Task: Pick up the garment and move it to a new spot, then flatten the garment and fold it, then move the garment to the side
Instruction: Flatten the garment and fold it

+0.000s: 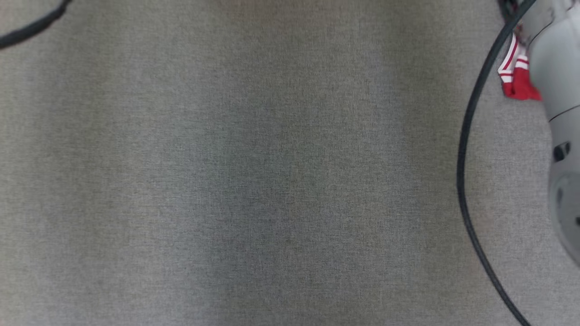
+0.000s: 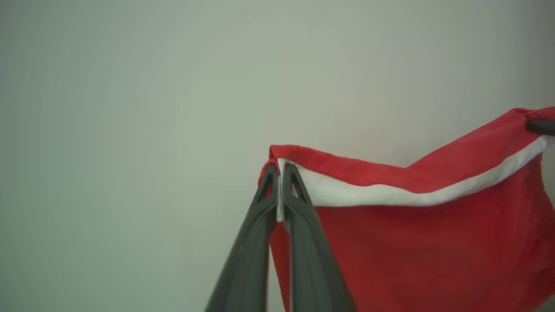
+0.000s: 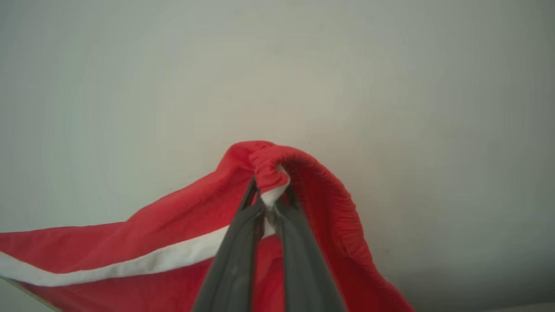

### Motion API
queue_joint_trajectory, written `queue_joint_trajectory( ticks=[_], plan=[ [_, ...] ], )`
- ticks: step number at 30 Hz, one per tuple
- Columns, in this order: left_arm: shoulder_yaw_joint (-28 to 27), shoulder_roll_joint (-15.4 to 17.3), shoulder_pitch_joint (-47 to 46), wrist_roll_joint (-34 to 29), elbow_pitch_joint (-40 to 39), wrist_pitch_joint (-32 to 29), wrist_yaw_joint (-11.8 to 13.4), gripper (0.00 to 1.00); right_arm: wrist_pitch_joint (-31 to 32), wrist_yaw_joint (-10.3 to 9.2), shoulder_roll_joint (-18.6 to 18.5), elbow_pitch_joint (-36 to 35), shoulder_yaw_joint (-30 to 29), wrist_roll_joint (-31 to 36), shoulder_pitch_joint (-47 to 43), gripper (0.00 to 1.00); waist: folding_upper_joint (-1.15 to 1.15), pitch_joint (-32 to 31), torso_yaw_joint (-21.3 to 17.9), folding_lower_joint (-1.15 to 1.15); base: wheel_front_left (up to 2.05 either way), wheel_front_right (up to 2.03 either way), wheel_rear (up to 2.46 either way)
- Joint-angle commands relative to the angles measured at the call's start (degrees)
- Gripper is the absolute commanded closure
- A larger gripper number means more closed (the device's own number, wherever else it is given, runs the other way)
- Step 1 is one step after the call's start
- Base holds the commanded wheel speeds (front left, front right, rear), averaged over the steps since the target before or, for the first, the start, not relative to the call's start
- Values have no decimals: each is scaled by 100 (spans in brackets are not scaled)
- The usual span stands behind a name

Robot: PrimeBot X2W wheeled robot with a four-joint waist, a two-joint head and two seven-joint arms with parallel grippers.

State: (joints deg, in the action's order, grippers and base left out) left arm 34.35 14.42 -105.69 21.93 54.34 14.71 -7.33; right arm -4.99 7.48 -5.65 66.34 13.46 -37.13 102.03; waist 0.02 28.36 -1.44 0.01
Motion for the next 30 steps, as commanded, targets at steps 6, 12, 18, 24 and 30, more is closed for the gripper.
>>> queue_joint_trajectory(
  ticks=[6,12,18,24,30],
  plan=[
    [-181,115,735,165,-697,53,0,100,181,3,29,-486,373,-464,-723,100,-2,99,-11,-1,0,0,0],
    [-529,298,2109,241,-1777,51,80,100,302,3,-167,-1341,888,-1032,-1865,100,-2,-232,-25,-1,0,0,0],
    [-864,510,4102,533,-3087,52,381,100,357,3,-602,-2688,1513,-1712,-3724,100,-2,-785,-67,-1,0,0,0],
    [-924,805,6022,681,-4327,14,887,100,354,3,-1006,-3740,1810,-2112,-5398,100,-2,-1212,-143,-1,0,0,0],
    [-823,941,7367,715,-5208,-69,1320,100,321,3,-1322,-4326,1956,-2091,-6633,100,-2,-1436,-80,-1,0,0,0]
  ],
)
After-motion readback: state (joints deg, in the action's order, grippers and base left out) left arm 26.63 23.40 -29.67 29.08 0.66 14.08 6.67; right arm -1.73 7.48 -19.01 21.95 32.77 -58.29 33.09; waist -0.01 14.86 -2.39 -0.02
